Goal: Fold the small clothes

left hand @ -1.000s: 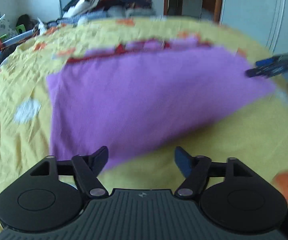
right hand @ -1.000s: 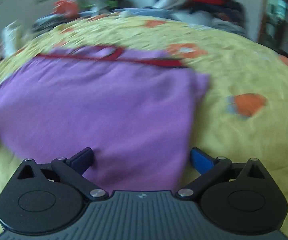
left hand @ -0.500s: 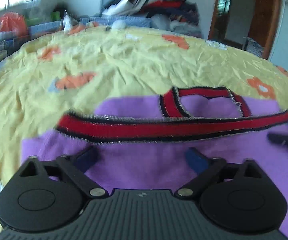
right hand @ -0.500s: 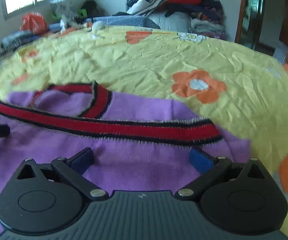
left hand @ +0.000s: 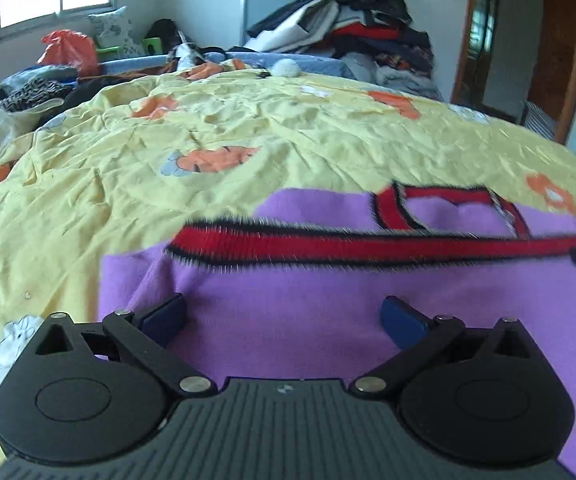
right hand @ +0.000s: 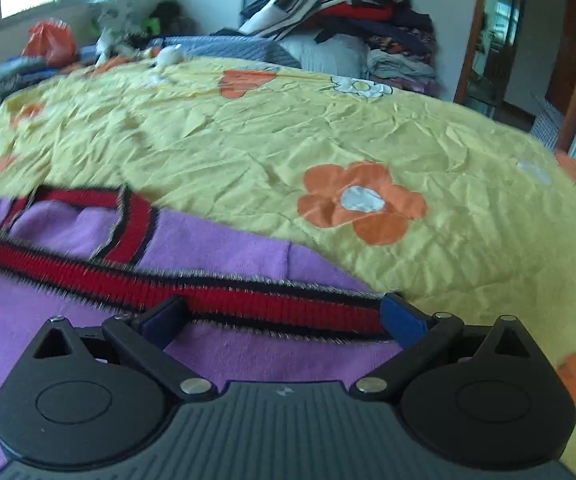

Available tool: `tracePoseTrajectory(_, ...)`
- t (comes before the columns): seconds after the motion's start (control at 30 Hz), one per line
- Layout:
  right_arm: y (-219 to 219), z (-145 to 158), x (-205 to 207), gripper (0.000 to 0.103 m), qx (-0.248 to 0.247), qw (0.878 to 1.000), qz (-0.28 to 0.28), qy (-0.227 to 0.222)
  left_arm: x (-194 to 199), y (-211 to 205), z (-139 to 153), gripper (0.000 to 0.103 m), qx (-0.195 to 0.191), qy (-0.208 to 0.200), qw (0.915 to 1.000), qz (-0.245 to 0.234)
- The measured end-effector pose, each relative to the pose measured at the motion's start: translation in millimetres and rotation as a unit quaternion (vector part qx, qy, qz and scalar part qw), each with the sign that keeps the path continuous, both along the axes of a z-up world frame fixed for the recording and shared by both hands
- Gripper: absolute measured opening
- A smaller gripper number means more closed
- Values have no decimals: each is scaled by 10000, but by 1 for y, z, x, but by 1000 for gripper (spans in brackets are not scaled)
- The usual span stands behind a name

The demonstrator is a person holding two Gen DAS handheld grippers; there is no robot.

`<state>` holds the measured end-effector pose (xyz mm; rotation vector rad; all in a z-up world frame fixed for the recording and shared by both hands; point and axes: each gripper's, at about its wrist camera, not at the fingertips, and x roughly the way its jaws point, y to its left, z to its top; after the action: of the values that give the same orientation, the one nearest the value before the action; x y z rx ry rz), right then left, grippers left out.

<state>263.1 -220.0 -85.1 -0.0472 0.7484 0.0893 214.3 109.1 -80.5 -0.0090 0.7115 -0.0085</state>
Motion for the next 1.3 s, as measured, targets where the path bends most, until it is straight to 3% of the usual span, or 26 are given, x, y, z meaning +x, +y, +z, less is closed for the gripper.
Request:
tracePoseTrajectory(0.1, 9, 7, -41, 103, 349, 9975, 607, 70, -21, 1, 8, 103, -404, 85, 9991, -93)
tracePoseTrajectory(0.2, 19, -6, -74, 103, -29, 9938, 1106, 117, -33, 0, -3, 103, 40, 156, 9997, -210)
tracePoseTrajectory(0.27, 10, -12, -90, 103, -24, 9920, 1256, -118, -43, 10, -11, 103, 10, -46, 9995, -309)
tracePoseTrajectory(0.3, 1, -14, -92, 103, 58, 9917, 1287, -27, -47, 13, -13, 103, 21, -80, 9994, -327)
tracePoseTrajectory(0.43, -28, -18, -101, 103, 235, 9926, 1190, -60, -54, 13, -8, 103, 46, 22, 9998, -188)
tracePoseTrajectory(0.5, -24, -5, -105, 103, 143, 9954, 934, 138, -59, 7, 0, 103, 83, 183, 9998, 9)
tracePoseTrajectory(0.63, 0, 11, -140, 103, 307, 9938, 1063, 109, -75, -1, 6, 103, 168, 326, 9991, 219)
tracePoseTrajectory(0.8, 16, -13, -171, 103, 63, 9956, 848, 396, -97, -7, -1, 103, 202, 511, 9978, 366)
tracePoseTrajectory(0.9, 1, -16, -182, 103, 165, 9976, 632, 224, -109, -8, -4, 103, 227, 443, 9981, 364)
tracePoseTrajectory(1.07, -5, -10, -184, 103, 294, 9981, 419, 357, -117, -10, -3, 103, 237, 506, 9977, 382)
tracePoseTrajectory(1.2, -1, -4, -176, 103, 481, 9983, 309, 146, -126, -10, -4, 103, 206, 489, 9977, 428)
tracePoseTrajectory(1.3, 1, -11, -164, 103, 281, 9994, 170, 85, -130, -8, -5, 103, 191, 465, 9979, 399)
